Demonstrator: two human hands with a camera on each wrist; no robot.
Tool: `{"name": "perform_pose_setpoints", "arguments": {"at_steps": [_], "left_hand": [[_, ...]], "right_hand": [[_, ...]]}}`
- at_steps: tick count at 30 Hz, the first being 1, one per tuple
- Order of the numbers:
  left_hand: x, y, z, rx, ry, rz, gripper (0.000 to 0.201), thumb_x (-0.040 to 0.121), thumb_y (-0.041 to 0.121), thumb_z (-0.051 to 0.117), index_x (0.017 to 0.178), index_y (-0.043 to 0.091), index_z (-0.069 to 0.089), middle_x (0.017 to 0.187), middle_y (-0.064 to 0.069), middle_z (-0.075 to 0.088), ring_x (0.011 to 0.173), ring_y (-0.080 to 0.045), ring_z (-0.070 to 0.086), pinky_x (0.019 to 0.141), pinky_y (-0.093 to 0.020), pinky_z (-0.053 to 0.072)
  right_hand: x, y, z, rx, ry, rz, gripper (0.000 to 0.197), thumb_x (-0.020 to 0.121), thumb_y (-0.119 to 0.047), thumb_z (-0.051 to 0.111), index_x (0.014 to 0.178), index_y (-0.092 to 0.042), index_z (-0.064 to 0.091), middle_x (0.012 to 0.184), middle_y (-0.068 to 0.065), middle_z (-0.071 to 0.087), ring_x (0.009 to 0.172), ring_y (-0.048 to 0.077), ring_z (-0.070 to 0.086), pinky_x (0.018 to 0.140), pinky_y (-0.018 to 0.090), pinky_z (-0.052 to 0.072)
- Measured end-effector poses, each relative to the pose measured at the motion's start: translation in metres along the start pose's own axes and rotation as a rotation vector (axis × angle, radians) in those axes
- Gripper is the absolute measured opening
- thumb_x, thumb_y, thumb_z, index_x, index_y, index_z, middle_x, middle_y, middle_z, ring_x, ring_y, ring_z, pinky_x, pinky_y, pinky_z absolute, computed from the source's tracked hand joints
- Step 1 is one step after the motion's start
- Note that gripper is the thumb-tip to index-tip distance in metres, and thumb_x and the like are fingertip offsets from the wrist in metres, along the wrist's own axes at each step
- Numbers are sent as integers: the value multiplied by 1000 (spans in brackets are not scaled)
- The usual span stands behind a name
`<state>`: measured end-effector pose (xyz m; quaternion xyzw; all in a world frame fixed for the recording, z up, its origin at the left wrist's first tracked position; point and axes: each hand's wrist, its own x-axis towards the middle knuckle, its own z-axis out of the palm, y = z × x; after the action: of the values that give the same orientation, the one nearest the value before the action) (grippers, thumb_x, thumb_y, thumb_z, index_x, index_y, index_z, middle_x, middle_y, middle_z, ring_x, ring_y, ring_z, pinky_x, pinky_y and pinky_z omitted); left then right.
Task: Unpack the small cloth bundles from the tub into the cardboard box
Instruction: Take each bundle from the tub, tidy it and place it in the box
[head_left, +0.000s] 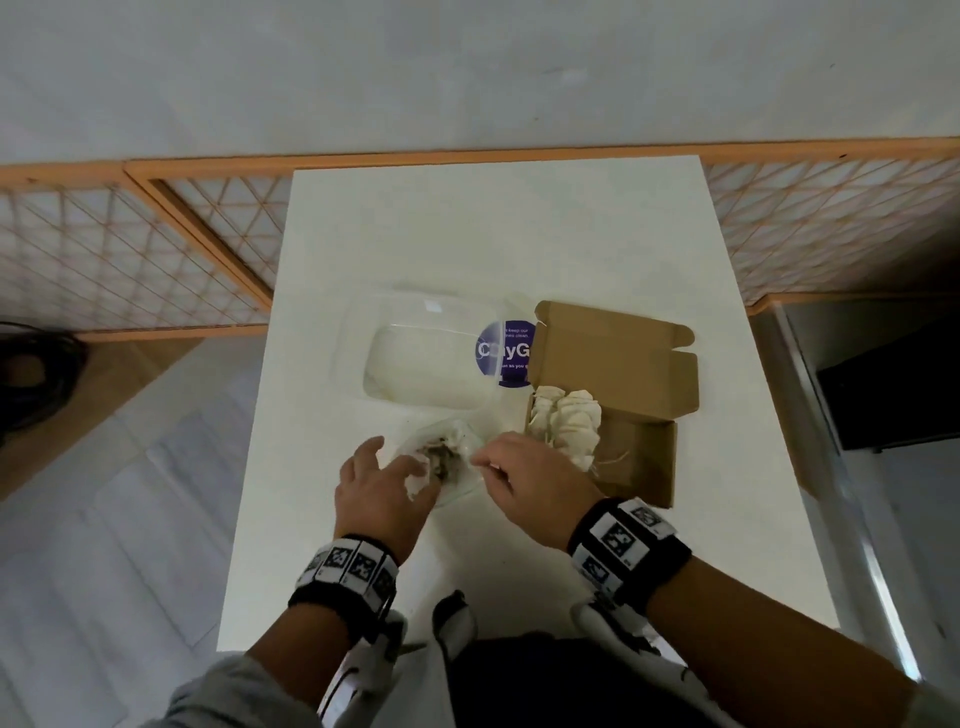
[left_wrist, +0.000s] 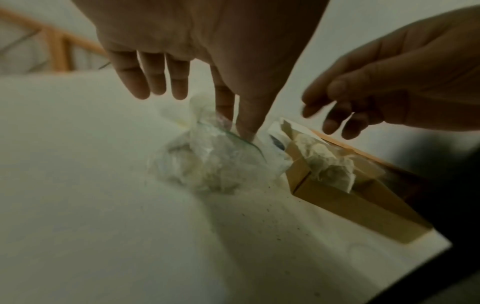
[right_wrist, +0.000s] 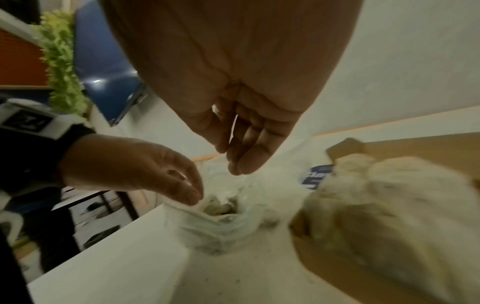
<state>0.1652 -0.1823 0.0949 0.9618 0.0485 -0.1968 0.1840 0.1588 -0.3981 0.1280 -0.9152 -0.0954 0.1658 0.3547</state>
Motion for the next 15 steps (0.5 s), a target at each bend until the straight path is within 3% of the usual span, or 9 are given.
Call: {"name": "perform_pose_setpoints", "arguments": {"at_steps": [3, 5, 7, 10, 12, 15], "left_hand": [[3, -5, 10, -209, -129, -94, 20, 90, 39, 75, 107, 28, 70, 153, -6, 38, 124, -28, 57, 103, -30, 46], [3, -5, 14, -227, -142, -60, 20, 94, 23, 69, 113, 23, 66, 143, -7, 45, 110, -24, 62, 95, -25, 46], [3, -4, 16, -238, -137, -13, 33, 95, 8, 60, 125, 18, 62, 139, -4, 49, 112, -22, 60, 93, -20, 43], [2, 1, 11, -224, -140, 89, 43, 93, 2, 57, 134, 17, 62, 133, -3, 53, 118, -20, 59, 94, -13, 37], [0, 2, 10, -221, -149, 165, 51, 92, 2, 57, 139, 22, 59, 135, -1, 54, 122, -18, 57, 99, -11, 36], [-6, 6, 4, -275, -167, 224, 57, 94, 0, 52, 146, 23, 52, 143, 0, 52, 129, -16, 53, 107, -16, 37]], "right_hand": [[25, -25, 23, -69, -184, -21, 29, 107, -22, 44, 122, -14, 68, 120, 6, 66, 107, 23, 63, 94, 39, 53], [39, -38, 30, -148, -296, 24, 30, 107, -18, 44, 123, -11, 69, 121, 13, 68, 110, 30, 64, 94, 37, 50], [46, -39, 35, -178, -361, 85, 31, 107, -21, 45, 123, -7, 68, 121, 16, 68, 112, 33, 64, 93, 37, 48], [45, -29, 42, -70, -350, 176, 50, 101, -43, 40, 129, -9, 64, 128, 16, 66, 117, 34, 63, 103, 44, 50], [44, -21, 48, -76, -316, 189, 46, 99, -41, 53, 137, -15, 57, 135, 14, 63, 122, 34, 63, 106, 45, 50], [42, -16, 54, -165, -278, 200, 56, 93, -42, 69, 142, -21, 51, 138, 10, 63, 123, 32, 65, 106, 43, 53]]}}
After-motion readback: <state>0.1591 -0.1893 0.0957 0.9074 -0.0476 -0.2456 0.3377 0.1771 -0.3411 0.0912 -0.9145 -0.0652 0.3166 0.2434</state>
